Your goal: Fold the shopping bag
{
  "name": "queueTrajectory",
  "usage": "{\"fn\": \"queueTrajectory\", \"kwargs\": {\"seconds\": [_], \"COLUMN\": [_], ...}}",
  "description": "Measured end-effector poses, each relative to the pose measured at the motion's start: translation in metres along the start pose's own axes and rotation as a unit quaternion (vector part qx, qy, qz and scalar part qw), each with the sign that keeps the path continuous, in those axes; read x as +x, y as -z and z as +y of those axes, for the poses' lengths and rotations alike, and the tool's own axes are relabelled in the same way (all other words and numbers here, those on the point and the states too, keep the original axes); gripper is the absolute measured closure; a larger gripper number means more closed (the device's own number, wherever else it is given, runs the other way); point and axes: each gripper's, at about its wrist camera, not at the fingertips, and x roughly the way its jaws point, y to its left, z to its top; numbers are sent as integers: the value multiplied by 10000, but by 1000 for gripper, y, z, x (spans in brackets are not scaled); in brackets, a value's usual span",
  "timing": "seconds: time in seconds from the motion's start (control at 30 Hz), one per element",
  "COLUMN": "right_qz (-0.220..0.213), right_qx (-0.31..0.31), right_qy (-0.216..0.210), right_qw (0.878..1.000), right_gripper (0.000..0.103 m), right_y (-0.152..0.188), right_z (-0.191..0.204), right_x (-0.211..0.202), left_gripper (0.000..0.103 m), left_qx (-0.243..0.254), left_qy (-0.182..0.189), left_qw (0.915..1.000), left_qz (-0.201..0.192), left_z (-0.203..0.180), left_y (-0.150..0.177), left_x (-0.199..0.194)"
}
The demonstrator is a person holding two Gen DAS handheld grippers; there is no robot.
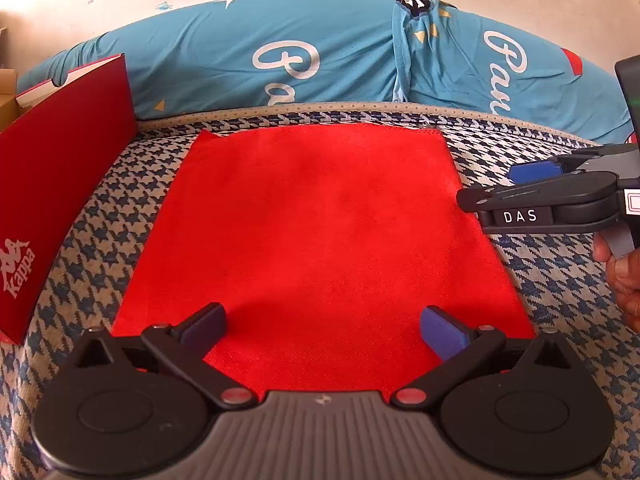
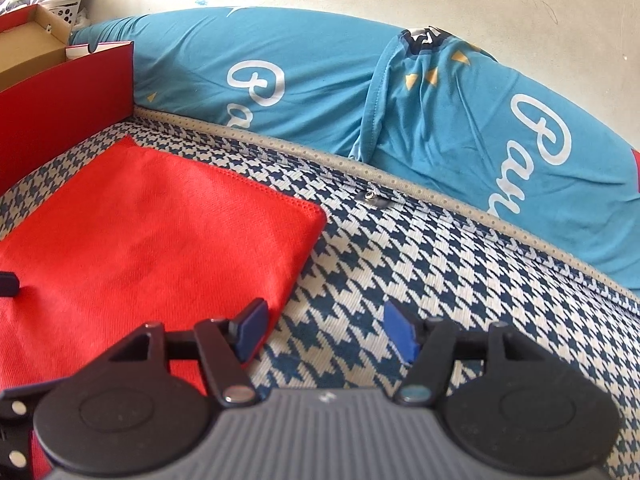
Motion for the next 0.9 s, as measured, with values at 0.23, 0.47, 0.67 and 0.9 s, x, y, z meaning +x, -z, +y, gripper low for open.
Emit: {"fn": "queueTrajectory", "kwargs": {"seconds": [0.23, 0.47, 0.67, 0.9], "right_qz": [-52, -89, -86, -118], "right_qx": [66, 175, 214, 309], "right_qy": [30, 44, -62, -146], "right_qw": [10000, 9998, 9997, 9993], "right_gripper": [39, 39, 39, 39], "right_y": [-2, -7, -10, -13], "right_z": [-3, -7, -12, -15], "right_x": [5, 14, 18, 23], "left_gripper": [0, 0, 0, 0], "left_qx": [-22, -146, -14, 27], "left_qy": [-48, -199, -102, 0], "left_qw": [10000, 9997, 9999, 9999], "left_qz": [-9, 8, 59, 109], "left_z": [2, 5, -1, -6], "left_y": [2, 0, -26, -42], "left_x": [0, 0, 12, 43]}}
